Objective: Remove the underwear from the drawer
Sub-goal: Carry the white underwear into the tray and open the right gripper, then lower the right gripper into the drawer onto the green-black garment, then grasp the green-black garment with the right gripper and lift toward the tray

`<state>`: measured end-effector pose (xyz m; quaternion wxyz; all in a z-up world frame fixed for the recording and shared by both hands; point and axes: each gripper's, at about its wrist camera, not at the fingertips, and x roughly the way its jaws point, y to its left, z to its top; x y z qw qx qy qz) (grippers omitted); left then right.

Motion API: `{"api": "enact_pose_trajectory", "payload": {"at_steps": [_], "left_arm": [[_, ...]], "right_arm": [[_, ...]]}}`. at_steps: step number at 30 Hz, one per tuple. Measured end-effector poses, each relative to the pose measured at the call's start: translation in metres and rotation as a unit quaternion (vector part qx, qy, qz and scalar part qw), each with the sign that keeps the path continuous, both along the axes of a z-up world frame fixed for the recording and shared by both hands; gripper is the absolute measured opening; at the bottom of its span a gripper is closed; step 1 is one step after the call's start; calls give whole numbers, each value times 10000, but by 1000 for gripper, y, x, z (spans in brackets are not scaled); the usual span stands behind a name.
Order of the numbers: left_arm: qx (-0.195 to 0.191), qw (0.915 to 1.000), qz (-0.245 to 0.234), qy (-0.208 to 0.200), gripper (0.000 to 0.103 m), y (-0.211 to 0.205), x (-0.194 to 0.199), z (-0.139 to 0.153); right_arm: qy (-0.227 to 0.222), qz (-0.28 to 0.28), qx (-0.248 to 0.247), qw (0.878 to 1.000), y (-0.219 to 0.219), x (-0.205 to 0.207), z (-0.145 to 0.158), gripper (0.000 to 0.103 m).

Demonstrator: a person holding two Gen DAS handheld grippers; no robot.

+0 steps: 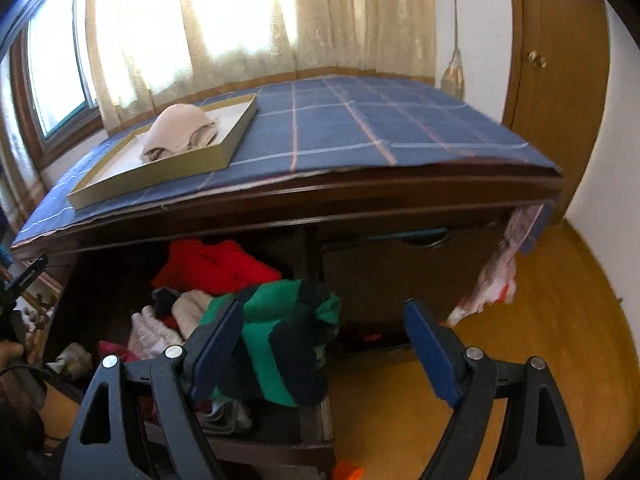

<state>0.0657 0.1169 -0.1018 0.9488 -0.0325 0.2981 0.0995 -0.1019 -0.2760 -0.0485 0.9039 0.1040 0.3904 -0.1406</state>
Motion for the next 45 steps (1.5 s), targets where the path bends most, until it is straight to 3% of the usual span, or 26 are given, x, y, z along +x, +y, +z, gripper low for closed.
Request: {"api": "enact_pose_trajectory", "payload": {"at_steps": [6,14,18,21,23,30,33,38,45], "left_arm": [[-4,10000,-10,5,103,0,0,0],[-7,10000,-1,9,103,-1,1,0],[-2,10000,-4,16,103,-1,0,0],[-7,10000,-6,14,103,-1,1,0],[-8,10000,-6,20,103,-1,0,0],[-21,10000,-26,0,103,-2,1,0],[-19,10000,-40,11,103,-5,3,0],[-15,10000,-62,27,103,-6,5,1],[-12,10000,-86,-2,103,-5,3,1]], "right_arm": [[211,385,607,9972,14,12,-26,84],[514,674,565,9948,38,27,-52,84],[404,659,615,9951,36,28,-54,84],[505,754,476,9947,40,33,-60,62],[637,932,457,9926,43,35,-64,19],[727,809,1319,9853,24,31,-77,19],[745,780,1445,9836,20,30,-78,19],[587,936,1489,9827,25,28,-60,10],[-439,1406,1698,9744,27,21,31,4]]}}
